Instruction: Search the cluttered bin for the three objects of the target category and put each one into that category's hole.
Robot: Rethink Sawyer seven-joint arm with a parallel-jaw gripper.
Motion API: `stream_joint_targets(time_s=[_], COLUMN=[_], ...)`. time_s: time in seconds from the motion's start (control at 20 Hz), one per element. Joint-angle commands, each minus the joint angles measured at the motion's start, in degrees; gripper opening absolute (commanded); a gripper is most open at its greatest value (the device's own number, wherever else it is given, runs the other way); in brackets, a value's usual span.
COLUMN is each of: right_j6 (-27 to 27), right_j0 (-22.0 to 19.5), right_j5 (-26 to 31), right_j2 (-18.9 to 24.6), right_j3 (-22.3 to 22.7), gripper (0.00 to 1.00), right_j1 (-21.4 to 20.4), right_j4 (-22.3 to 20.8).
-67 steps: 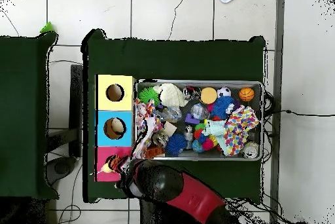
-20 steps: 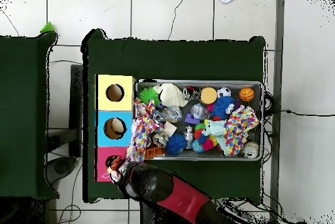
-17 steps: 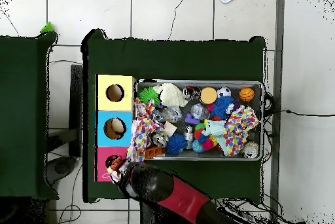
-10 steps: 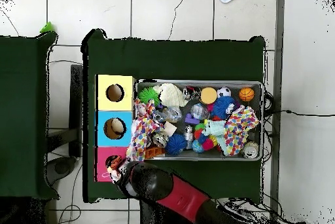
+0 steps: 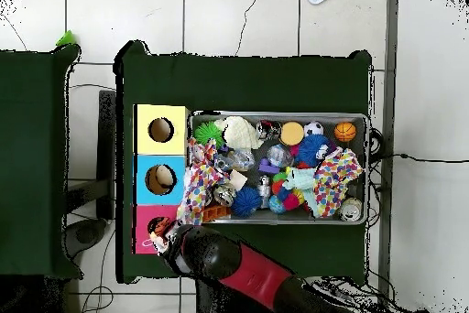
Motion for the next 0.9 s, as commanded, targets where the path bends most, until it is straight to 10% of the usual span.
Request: stream_joint_targets(time_s=[0.05,0.9], right_j6=[11.9,17.7], right_j0=[4.0,8.2], right_j5=[-9.6,-17.7], right_j2=[-2.1,-4.8], right_j3=[-3.7,-7.0], gripper=[0.00,0.00], right_j1=[11.5,16.8], right_j4=[-1.9,-1.6])
